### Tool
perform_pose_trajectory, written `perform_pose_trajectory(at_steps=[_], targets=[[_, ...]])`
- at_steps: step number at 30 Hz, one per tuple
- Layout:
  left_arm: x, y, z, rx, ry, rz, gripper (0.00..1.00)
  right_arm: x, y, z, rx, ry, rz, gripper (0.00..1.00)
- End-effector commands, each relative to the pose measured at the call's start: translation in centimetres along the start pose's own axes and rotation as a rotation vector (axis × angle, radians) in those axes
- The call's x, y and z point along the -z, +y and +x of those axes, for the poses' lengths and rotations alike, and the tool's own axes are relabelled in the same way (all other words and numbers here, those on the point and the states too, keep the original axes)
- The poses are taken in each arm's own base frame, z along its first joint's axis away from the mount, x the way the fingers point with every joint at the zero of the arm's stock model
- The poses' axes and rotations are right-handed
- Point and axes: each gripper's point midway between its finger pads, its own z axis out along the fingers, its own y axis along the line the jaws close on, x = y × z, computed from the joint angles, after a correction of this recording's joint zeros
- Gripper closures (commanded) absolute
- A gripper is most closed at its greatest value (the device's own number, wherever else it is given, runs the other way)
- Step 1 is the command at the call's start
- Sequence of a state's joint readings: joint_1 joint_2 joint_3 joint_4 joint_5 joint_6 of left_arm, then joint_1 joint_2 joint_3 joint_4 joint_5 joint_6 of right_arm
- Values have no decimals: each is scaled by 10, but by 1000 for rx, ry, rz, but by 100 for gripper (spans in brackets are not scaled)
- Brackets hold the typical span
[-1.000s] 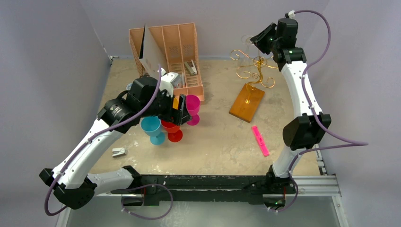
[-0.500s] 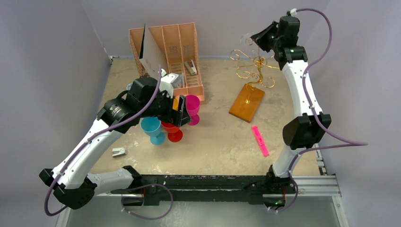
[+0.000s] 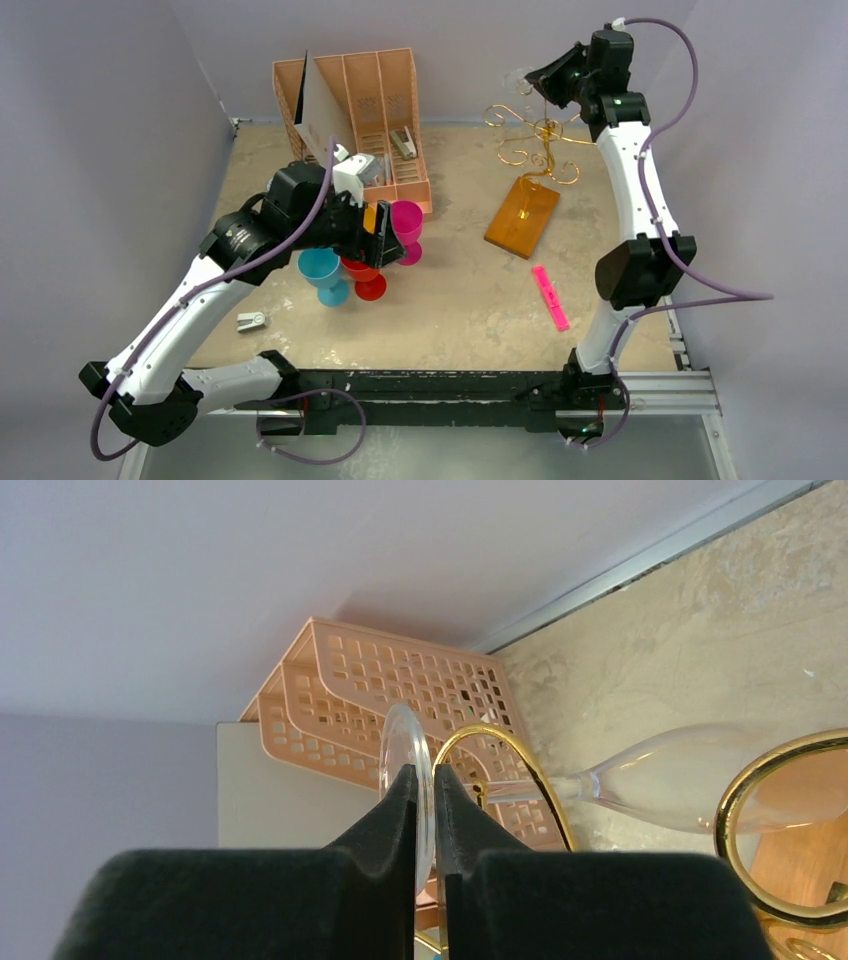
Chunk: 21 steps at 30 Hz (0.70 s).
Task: Take the wine glass off the wine glass rack
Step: Pick up the wine glass from the wine rack.
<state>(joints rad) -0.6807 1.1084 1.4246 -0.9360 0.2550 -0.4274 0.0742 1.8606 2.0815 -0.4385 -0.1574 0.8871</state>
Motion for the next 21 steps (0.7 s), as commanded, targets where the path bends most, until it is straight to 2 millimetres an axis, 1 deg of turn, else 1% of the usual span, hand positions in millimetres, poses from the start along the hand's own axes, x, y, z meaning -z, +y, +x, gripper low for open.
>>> perform_pose_trajectory(at_steps=[1,5,8,11,17,21], targets=[[14,-12,-16,7,-82,42,16,18,27,-15,-39,-35,-78,100],[18,-12,-18,10,-101,33,16,23,31,-28,-62,-96,-87,100],[21,-12,-20,7,-113,31,16,21,33,-33,-92,-127,-102,100],[19,-14,-21,0,-113,46,16,18,35,-35,-116,-132,-117,100],[16,-19,-28,-3,-111,60,14,18,26,-45,-135,-193,-98,100],[15,-17,-24,-2,-98,56,14,17,35,-46,-136,-184,-157,100]])
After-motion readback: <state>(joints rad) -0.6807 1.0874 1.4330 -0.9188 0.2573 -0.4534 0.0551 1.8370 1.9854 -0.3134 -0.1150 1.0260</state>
